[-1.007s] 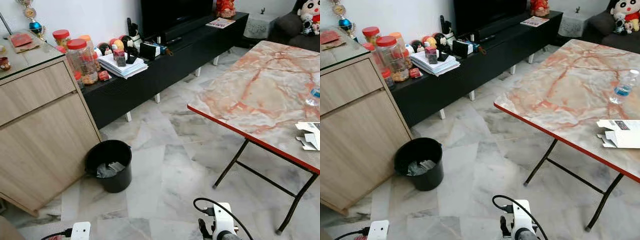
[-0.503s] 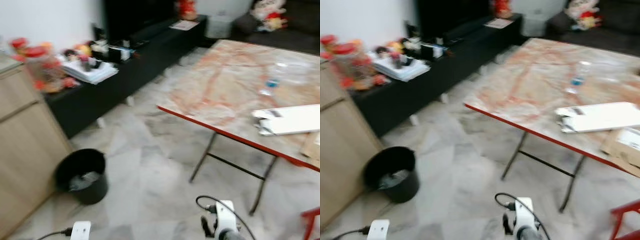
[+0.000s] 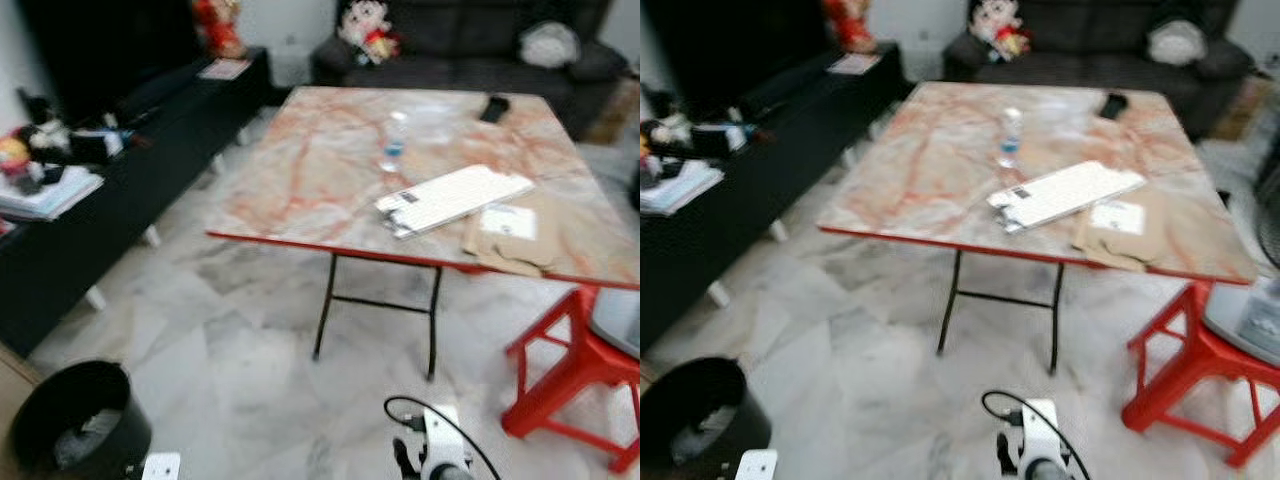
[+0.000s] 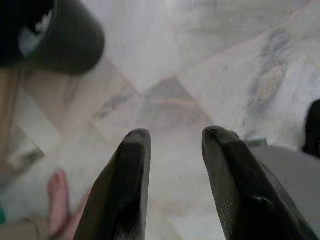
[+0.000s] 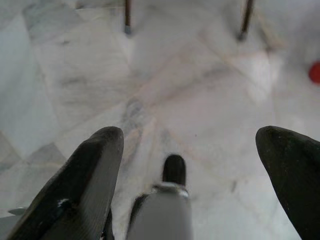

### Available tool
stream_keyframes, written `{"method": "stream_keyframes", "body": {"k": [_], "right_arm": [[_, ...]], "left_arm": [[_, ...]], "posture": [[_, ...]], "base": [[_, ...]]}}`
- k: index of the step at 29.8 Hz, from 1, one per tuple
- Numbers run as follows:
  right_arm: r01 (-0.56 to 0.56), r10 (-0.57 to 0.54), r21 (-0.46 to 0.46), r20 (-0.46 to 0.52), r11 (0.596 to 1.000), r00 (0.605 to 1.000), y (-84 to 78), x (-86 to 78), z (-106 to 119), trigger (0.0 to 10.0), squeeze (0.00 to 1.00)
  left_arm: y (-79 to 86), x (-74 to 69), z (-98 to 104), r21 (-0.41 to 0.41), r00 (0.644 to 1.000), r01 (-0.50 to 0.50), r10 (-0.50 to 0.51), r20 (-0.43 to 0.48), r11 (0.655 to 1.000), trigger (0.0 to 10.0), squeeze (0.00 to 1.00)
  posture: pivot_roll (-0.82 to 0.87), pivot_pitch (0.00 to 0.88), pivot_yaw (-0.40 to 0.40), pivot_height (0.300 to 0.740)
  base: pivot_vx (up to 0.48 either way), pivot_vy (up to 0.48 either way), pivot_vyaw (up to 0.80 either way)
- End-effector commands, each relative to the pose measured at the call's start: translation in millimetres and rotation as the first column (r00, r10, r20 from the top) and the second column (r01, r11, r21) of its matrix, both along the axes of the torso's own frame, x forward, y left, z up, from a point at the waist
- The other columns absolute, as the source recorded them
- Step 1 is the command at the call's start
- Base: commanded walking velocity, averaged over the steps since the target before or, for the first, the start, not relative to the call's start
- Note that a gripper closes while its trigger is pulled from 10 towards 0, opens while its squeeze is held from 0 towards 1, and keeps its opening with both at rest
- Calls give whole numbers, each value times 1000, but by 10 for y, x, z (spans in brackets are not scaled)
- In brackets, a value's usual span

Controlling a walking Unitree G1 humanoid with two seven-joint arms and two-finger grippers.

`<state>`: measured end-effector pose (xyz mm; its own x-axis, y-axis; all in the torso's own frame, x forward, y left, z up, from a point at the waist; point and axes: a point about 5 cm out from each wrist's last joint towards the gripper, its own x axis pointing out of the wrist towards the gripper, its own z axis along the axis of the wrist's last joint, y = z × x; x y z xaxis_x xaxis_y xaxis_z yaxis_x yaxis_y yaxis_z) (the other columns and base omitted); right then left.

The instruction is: Picking trash to rubbish bin

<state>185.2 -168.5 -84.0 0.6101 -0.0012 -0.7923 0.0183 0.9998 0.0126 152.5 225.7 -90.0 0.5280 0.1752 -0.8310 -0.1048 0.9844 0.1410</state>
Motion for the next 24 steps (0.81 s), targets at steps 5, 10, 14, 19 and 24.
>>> {"method": "stream_keyframes", "body": {"k": [5,10,14,19,24], "right_arm": [[3,-3,1,13,1000,1000,2,40,20,10000,0],[-2,2,1,13,1000,1000,4,42,21,10000,0],[-5,5,0,16,1000,1000,3,50,25,10000,0],[-10,10,10,43,1000,999,26,101,53,10000,0],[-40,38,21,106,999,994,66,241,136,10000,0]], "left_arm": [[26,-16,0,12,1000,3,-2,-5,1000,10000,0],[24,-15,0,11,1000,-3,3,-2,1000,10000,0],[18,-25,-5,11,1000,-6,6,-3,1000,10000,0],[37,-31,1,23,1000,-9,9,8,1000,10000,0],[133,68,90,65,994,-28,20,111,998,10000,0]], "posture": [[44,0,57,740],[48,0,51,740],[50,0,50,740],[50,0,50,740],[65,0,44,740]], "base": [[0,0,-760],[0,0,-758],[0,0,-758],[0,0,-303],[0,0,0]]}}
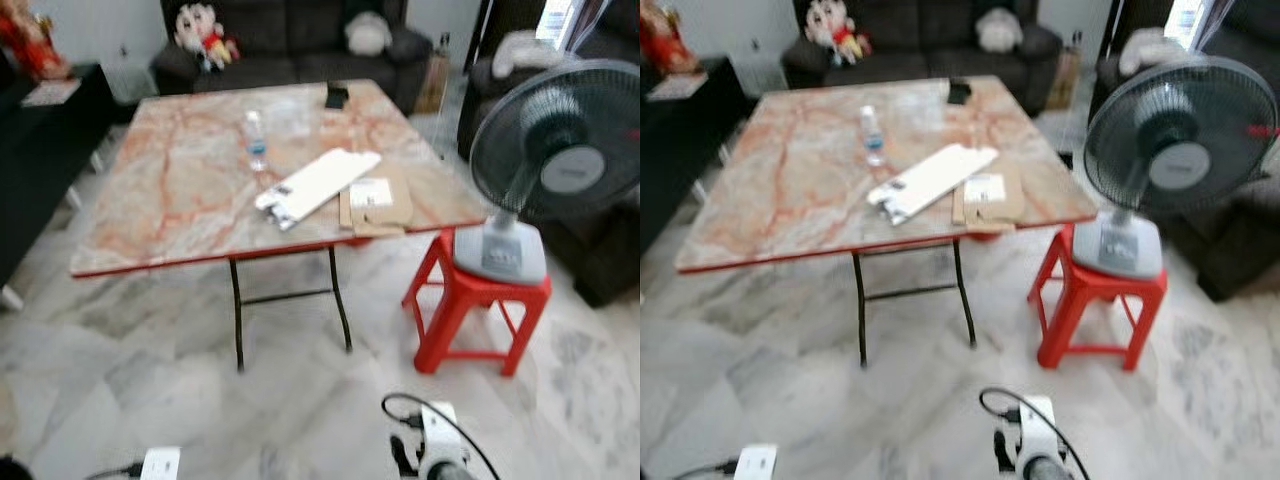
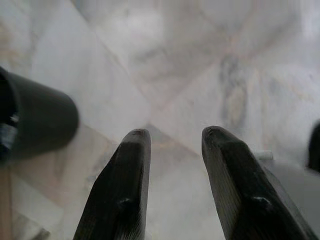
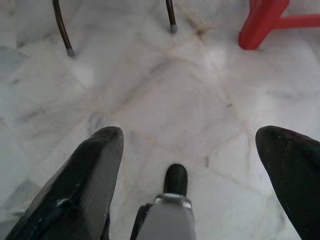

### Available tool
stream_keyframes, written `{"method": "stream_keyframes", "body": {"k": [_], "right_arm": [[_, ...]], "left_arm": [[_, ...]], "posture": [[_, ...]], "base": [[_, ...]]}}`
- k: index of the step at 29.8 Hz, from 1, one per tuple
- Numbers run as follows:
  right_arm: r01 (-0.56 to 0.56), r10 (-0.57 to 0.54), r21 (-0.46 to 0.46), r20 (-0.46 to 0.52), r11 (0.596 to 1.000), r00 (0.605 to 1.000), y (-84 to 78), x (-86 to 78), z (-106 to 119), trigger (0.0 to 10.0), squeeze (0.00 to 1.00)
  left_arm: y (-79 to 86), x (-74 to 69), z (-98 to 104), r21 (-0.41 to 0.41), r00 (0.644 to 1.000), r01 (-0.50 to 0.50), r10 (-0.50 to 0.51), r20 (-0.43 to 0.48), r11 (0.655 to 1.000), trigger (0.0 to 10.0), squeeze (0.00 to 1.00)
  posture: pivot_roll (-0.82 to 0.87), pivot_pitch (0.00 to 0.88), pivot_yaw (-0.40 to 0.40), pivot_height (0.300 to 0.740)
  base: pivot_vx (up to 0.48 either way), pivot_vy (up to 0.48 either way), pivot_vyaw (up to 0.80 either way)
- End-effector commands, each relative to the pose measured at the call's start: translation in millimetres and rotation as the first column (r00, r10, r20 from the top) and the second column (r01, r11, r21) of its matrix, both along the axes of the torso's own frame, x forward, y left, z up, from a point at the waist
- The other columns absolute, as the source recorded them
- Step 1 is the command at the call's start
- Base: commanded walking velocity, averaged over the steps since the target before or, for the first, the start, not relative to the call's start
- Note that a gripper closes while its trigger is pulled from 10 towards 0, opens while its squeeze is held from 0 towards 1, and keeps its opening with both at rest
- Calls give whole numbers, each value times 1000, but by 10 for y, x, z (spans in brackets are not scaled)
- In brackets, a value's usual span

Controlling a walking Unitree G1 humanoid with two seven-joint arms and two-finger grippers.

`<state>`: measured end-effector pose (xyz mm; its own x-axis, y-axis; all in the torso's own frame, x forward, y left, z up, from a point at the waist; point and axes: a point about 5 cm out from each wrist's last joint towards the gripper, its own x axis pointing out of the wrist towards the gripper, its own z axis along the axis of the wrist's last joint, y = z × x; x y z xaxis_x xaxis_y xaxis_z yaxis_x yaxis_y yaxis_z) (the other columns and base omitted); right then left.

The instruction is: Picking trash to rubbish bin

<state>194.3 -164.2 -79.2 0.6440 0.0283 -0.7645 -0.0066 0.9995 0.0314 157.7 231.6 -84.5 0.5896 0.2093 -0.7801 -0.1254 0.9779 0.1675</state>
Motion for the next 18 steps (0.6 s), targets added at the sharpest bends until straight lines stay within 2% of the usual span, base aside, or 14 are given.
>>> {"method": "stream_keyframes", "body": {"k": [1,2,3,7,9,10,11,12,13,14,15,16,18], "right_arm": [[-19,19,3,69,1000,997,24,167,98,10000,0],[-22,21,2,74,1000,997,24,177,104,10000,0],[-38,38,-2,107,999,993,21,240,148,10000,0],[-60,61,-14,186,998,981,0,368,249,10000,0],[-70,71,-16,253,997,965,-20,472,340,10000,0],[-80,83,-20,295,997,952,-27,537,401,10000,0],[-80,83,-20,295,997,952,-27,537,401,10000,0],[-97,98,-22,363,995,926,-32,648,511,10000,0],[-104,104,-22,398,994,911,-29,708,573,10000,0],[-109,107,-21,424,994,899,-25,753,620,10000,0],[-117,113,-20,470,993,876,-7,837,711,10000,0],[-121,115,-19,490,992,864,4,876,753,10000,0],[-135,120,-14,549,991,827,52,988,884,10000,0]], "left_arm": [[87,33,51,34,998,-24,22,52,999,10000,0],[95,42,61,36,998,-29,26,65,999,10000,0],[145,107,134,56,988,-49,41,147,997,10000,0],[184,227,294,102,951,-45,11,309,994,10000,0],[173,319,438,151,909,-14,-50,414,988,10000,0],[165,388,556,184,872,2,-92,481,983,10000,0],[165,388,556,184,872,2,-92,481,983,10000,0],[149,526,813,240,791,11,-156,591,971,10000,0],[135,610,970,264,743,11,-185,644,964,10000,0],[122,677,1095,278,705,9,-204,680,960,10000,0],[68,810,1336,305,627,19,-249,738,952,10000,0],[35,869,1450,318,590,27,-272,760,948,10000,0],[-87,1036,1739,332,490,50,-312,814,942,10000,0]], "posture": [[65,0,44,740],[65,0,44,740],[77,2,34,740],[84,6,29,740],[82,10,27,740],[80,10,26,740],[80,10,26,740],[80,13,24,740],[80,13,24,740],[80,13,24,740],[80,13,24,740],[80,13,24,740],[82,8,21,740]], "base": [[0,0,0],[0,0,0],[0,0,0],[0,0,0],[0,0,0],[0,0,0],[0,0,0],[0,0,0],[0,0,0],[0,0,0],[0,0,0],[0,0,0],[0,0,0]]}}
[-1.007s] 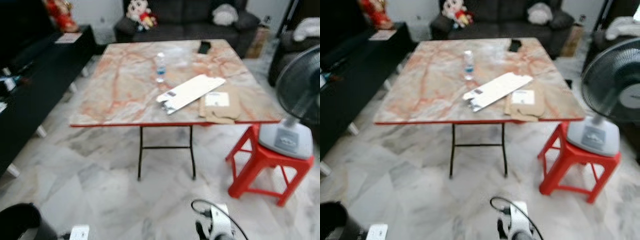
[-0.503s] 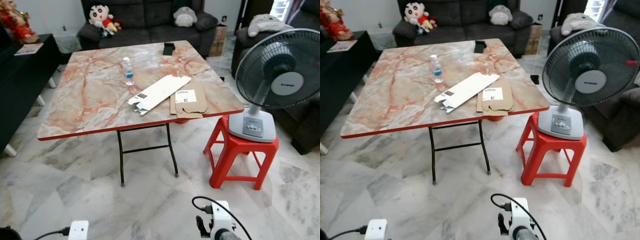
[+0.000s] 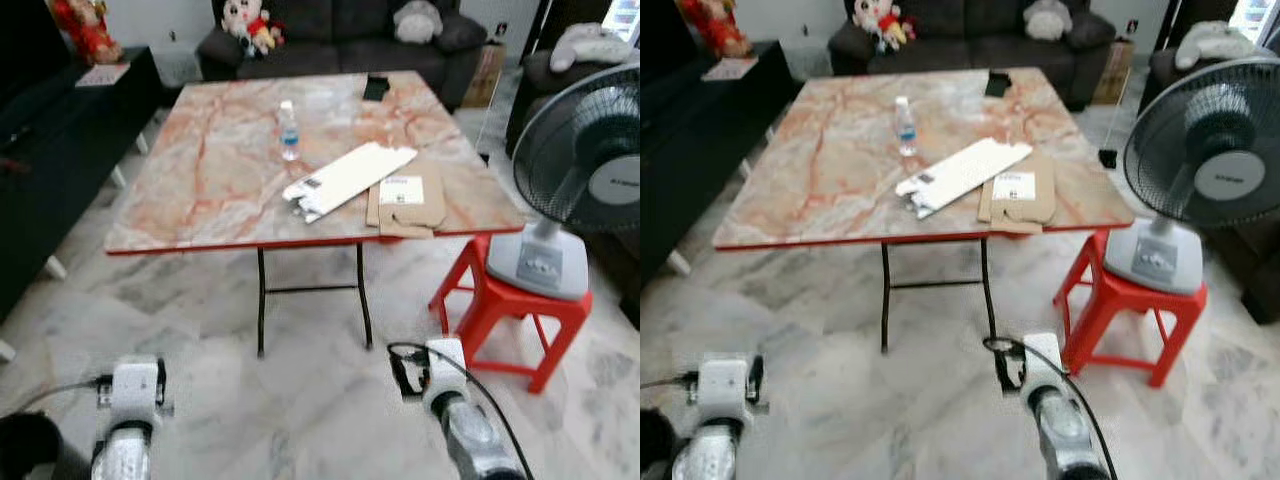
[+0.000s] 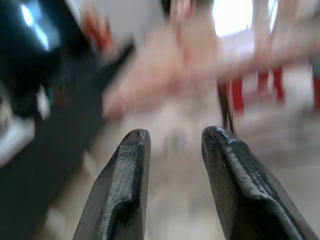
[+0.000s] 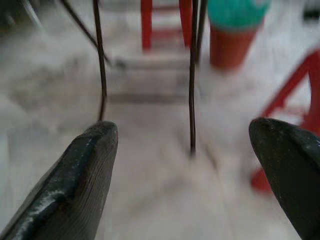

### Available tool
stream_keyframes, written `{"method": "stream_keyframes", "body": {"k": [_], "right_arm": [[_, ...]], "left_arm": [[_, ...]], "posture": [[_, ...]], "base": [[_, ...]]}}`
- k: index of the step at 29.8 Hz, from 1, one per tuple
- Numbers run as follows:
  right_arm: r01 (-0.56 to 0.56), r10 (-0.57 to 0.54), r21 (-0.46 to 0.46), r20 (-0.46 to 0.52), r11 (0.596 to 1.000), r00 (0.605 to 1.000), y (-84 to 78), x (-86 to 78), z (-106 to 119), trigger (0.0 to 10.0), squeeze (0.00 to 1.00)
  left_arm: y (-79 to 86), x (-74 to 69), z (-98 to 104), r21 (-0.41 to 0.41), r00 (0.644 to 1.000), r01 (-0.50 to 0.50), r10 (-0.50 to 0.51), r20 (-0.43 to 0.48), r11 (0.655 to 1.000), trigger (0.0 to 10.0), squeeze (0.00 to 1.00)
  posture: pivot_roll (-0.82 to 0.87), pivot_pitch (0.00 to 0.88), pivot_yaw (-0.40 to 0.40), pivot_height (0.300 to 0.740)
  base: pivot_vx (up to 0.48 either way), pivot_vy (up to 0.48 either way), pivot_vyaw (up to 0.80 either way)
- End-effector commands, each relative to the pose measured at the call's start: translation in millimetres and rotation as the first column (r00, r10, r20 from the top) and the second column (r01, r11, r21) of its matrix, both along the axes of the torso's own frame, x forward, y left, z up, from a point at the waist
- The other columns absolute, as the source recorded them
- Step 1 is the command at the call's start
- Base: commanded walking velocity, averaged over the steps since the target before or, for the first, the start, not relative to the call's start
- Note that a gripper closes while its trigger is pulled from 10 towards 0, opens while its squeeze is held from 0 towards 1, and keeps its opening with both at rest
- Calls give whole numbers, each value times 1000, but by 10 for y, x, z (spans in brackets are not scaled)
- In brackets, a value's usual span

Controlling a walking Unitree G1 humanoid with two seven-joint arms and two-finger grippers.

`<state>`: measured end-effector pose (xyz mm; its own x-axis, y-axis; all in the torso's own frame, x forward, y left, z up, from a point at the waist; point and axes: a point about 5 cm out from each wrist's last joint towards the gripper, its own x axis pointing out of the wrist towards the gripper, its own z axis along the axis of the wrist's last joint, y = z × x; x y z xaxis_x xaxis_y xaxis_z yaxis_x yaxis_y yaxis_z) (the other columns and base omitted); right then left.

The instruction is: Picking trash to rubbish bin

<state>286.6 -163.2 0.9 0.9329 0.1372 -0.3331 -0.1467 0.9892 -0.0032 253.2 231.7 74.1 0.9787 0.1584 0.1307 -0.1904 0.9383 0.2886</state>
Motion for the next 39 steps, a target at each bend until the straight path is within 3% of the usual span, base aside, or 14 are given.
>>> {"method": "stream_keyframes", "body": {"k": [1,5,6,9,12,15,21,28,29,30,31,39], "right_arm": [[-21,18,32,97,999,995,86,152,188,10000,0],[-42,31,58,193,997,981,208,323,412,10000,0],[-54,37,69,238,996,971,276,408,534,10000,0],[-56,31,85,278,995,960,333,485,650,10000,0],[-65,27,109,320,992,947,406,563,779,10000,0],[-97,48,121,358,988,933,532,619,894,10000,0],[-131,72,127,387,983,919,643,642,971,10000,0],[-154,90,132,395,979,914,686,620,965,10000,0],[-157,93,133,392,979,915,689,618,960,10000,0],[-159,95,134,390,978,916,691,617,956,10000,0],[-163,98,137,389,977,916,701,611,950,10000,0],[-182,111,144,397,973,911,756,611,972,10000,0]], "left_arm": [[-191,202,328,21,990,90,-91,106,996,10000,0],[-407,427,495,7,976,170,-169,140,985,10000,0],[-500,549,477,-67,976,185,-175,130,980,10000,0],[-609,635,433,-141,975,209,-195,109,968,10000,0],[-811,705,399,-132,963,269,-262,66,954,10000,0],[-1056,796,426,-203,952,307,-302,54,930,10000,0],[-1168,873,494,-208,943,334,-326,69,920,10000,0],[-1138,860,440,-210,934,356,-355,45,910,10000,0],[-1144,852,410,-206,931,361,-364,28,909,10000,271],[-1148,846,389,-202,929,364,-369,15,909,10000,271],[-1154,830,341,-216,924,372,-381,-1,903,10000,1000],[-1198,852,354,-216,924,374,-381,8,902,10000,1000]], "posture": [[84,5,21,740],[67,0,30,740],[53,0,33,740],[42,0,37,740],[31,0,44,740],[20,0,55,740],[15,0,56,740],[24,0,55,740],[27,0,55,740],[27,0,55,740],[27,0,54,740],[27,0,49,740]], "base": [[0,0,0],[0,0,0],[0,0,0],[0,0,0],[0,0,0],[0,0,0],[0,0,0],[0,0,0],[0,0,0],[0,0,0],[0,0,0],[0,0,0]]}}
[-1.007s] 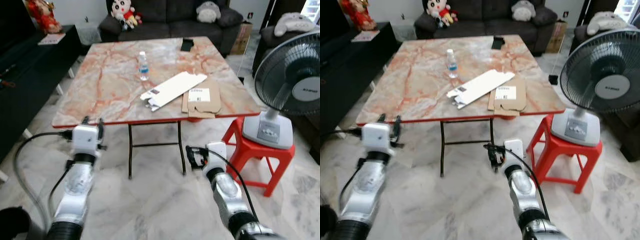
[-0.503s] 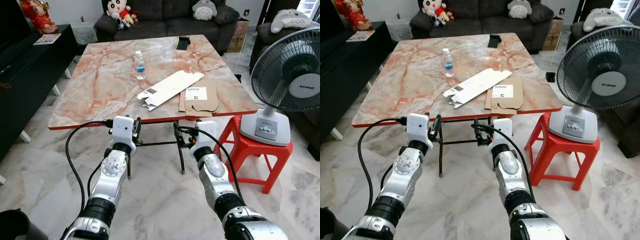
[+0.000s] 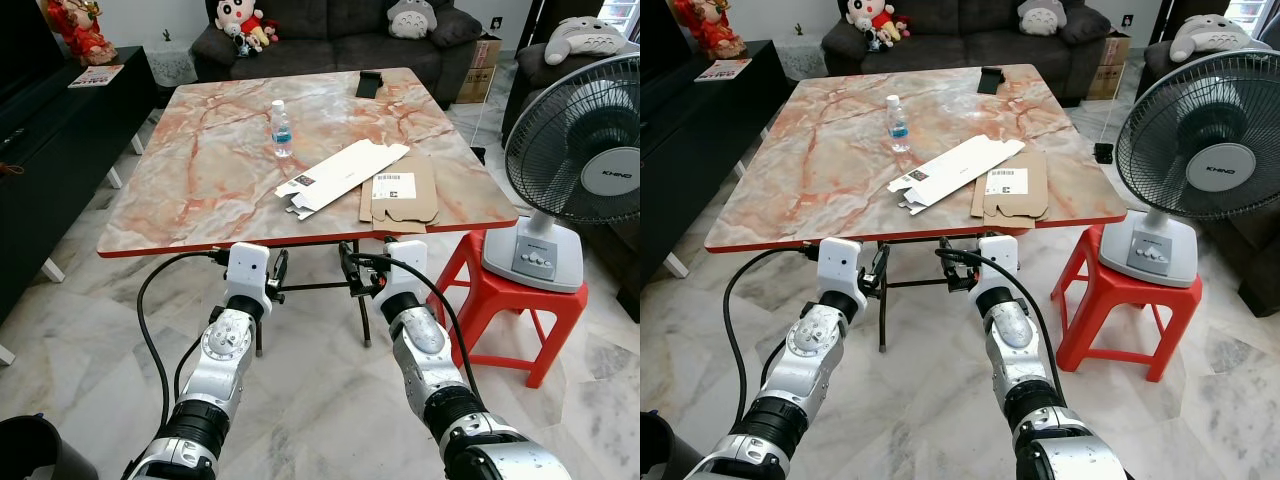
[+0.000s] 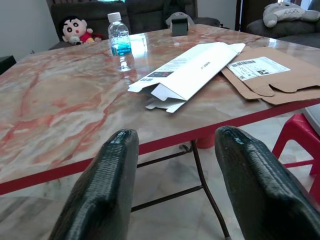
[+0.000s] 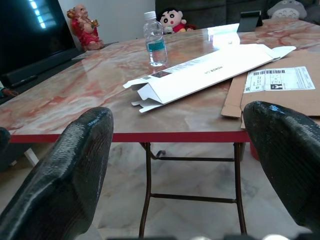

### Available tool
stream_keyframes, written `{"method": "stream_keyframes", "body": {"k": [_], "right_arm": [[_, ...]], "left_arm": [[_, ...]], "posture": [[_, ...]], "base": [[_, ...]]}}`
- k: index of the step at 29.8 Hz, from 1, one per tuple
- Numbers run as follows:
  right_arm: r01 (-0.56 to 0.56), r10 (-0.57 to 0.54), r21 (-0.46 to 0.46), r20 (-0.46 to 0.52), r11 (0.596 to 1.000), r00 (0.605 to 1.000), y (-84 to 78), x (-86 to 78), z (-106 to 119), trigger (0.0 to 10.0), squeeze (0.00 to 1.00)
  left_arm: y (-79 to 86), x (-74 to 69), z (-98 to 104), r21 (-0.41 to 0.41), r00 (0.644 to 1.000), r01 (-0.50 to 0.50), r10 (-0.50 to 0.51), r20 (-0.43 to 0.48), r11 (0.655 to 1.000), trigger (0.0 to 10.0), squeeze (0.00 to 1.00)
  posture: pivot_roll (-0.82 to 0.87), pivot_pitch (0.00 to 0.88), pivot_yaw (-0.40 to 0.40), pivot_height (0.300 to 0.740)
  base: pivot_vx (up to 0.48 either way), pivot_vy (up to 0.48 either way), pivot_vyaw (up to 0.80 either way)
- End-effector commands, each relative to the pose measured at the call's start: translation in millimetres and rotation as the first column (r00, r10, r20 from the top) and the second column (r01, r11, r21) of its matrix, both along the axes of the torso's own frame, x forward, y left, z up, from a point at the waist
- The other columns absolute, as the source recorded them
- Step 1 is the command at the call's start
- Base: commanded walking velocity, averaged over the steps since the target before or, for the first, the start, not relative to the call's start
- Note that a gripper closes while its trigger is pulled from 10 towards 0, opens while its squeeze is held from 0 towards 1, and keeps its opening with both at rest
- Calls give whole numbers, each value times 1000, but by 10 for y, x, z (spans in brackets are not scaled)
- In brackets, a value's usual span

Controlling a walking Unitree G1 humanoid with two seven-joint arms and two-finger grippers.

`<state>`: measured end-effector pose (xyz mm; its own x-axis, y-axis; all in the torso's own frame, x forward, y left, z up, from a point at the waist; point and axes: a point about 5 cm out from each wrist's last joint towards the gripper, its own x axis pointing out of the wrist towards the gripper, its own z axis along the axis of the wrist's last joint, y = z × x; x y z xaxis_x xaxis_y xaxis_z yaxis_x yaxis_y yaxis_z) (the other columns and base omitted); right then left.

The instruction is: Picking trash to rubbish bin

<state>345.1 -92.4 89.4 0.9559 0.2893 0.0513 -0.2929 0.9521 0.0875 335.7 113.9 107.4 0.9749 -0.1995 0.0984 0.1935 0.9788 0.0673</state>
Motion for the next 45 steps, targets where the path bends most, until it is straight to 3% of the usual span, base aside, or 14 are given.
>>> {"method": "stream_keyframes", "body": {"k": [1,24,25,36,45], "right_arm": [[-18,18,3,38,1000,999,51,30,92,10000,0],[-33,33,6,52,999,998,151,75,171,10000,0],[-34,34,5,53,999,998,152,75,173,10000,0],[-35,36,-8,57,999,998,181,58,159,10000,0],[-24,22,23,49,999,999,165,49,142,10000,0]], "left_arm": [[-21,35,24,15,1000,4,-4,5,1000,10000,1000],[75,143,121,7,1000,-23,22,16,1000,10000,1000],[82,149,105,-14,1000,-26,26,-2,1000,10000,0],[112,142,87,-90,1000,-23,21,-18,996,10000,0],[172,147,86,-99,998,-59,56,-27,993,10000,0]], "posture": [[26,0,49,740],[54,0,69,740],[54,0,71,740],[52,0,89,740],[49,0,106,740]], "base": [[0,0,0],[0,0,0],[0,0,0],[0,0,0],[438,0,276]]}}
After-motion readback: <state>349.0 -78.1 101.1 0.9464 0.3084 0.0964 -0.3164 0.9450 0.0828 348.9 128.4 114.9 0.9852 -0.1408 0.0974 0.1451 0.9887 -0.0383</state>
